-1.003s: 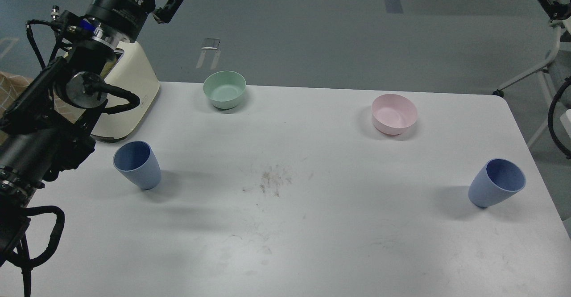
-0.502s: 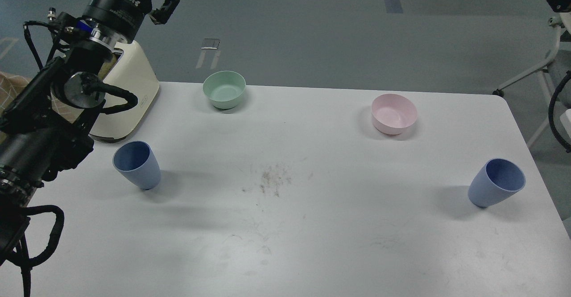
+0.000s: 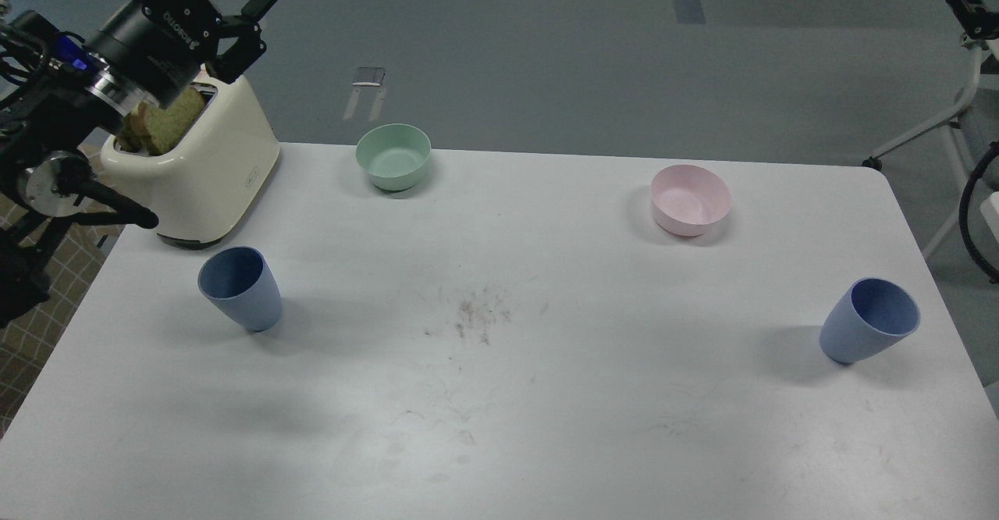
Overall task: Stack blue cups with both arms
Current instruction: 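Lower the left gripper from above the toaster toward the table, then reach the left gripper to the blue cup and grasp its side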
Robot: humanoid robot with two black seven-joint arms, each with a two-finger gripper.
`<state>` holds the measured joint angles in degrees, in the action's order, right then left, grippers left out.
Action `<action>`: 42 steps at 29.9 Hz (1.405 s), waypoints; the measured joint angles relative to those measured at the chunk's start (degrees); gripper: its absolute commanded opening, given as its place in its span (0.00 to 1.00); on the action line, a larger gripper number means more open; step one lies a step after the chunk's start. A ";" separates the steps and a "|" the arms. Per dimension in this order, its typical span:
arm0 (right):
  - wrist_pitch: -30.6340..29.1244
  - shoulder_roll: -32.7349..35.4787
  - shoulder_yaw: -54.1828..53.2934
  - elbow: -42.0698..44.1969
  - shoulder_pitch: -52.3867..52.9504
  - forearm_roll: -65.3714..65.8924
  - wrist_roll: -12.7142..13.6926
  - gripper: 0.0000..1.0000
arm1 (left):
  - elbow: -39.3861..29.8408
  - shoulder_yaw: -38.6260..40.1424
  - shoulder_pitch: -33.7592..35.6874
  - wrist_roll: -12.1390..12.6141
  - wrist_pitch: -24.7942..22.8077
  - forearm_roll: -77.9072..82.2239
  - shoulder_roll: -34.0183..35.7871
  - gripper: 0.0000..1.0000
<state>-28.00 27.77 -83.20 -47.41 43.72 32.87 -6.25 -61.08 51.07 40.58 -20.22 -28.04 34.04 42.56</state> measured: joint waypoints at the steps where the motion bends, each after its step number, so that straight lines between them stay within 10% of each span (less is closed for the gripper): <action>1: 0.00 0.00 -0.16 -0.06 -0.26 0.00 -0.03 1.00 | -1.41 0.02 -0.07 -0.06 0.01 3.41 0.84 0.96; 20: 0.00 0.67 -2.05 -1.23 -5.82 0.00 -0.25 1.00 | -19.53 -0.83 -15.38 -0.53 12.90 62.48 19.17 0.92; 42: 0.00 0.58 -2.64 -1.30 -6.38 0.00 -0.61 1.00 | -10.82 -0.97 -29.38 -2.86 21.24 73.45 17.98 0.64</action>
<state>-28.00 28.35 -85.85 -48.71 37.34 32.87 -6.86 -71.90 50.11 11.19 -23.09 -6.80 107.49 60.54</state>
